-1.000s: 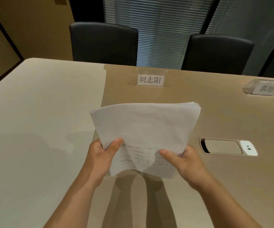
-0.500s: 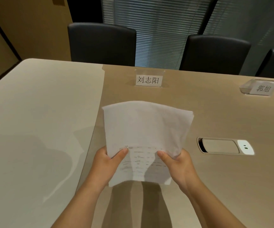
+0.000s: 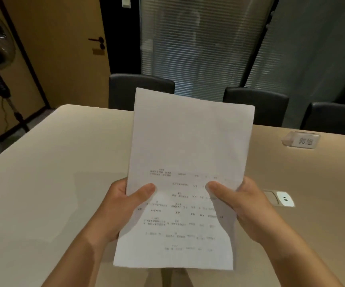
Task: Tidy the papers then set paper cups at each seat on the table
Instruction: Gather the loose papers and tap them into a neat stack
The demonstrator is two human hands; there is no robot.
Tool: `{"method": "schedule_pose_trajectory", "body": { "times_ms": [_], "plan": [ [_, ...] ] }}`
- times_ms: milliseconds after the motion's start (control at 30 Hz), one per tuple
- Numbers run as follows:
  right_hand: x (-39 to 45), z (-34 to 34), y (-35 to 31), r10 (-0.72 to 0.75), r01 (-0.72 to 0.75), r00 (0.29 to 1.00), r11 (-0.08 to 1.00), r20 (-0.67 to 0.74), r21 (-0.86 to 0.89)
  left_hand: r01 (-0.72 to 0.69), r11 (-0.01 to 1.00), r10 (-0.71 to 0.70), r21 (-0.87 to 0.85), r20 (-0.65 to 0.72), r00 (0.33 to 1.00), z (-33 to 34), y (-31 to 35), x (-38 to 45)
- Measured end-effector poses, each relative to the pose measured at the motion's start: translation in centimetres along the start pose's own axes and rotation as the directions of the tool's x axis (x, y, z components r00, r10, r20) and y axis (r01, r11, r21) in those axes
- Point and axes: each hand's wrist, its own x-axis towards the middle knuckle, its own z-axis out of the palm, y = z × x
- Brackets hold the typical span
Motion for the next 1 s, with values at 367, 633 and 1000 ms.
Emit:
{"method": "schedule_pose_trajectory", "body": {
  "times_ms": [367, 633, 1000],
  "plan": [
    [-13.6, 3.0, -6.4, -0.26, 0.266, 0.963, 0.959, 0.07, -0.102, -0.226, 0.974, 0.224, 0.022, -0.248, 0.942, 2.8, 6.8, -17.8],
    [-21.7, 11.3, -8.3, -0.33, 0.349, 0.896, 0.937, 0.298, -0.01, -0.356, 0.913, 0.407, 0.197, -0.448, 0.796, -1.5, 8.7, -33.5],
    [-32.0, 35.8, -9.2, -0.322, 0.417, 0.698, 0.909, 0.64, 0.002, -0.408, 0.838, 0.541, 0.362, -0.644, 0.541, -18.7, 7.6, -55.3]
  ]
}}
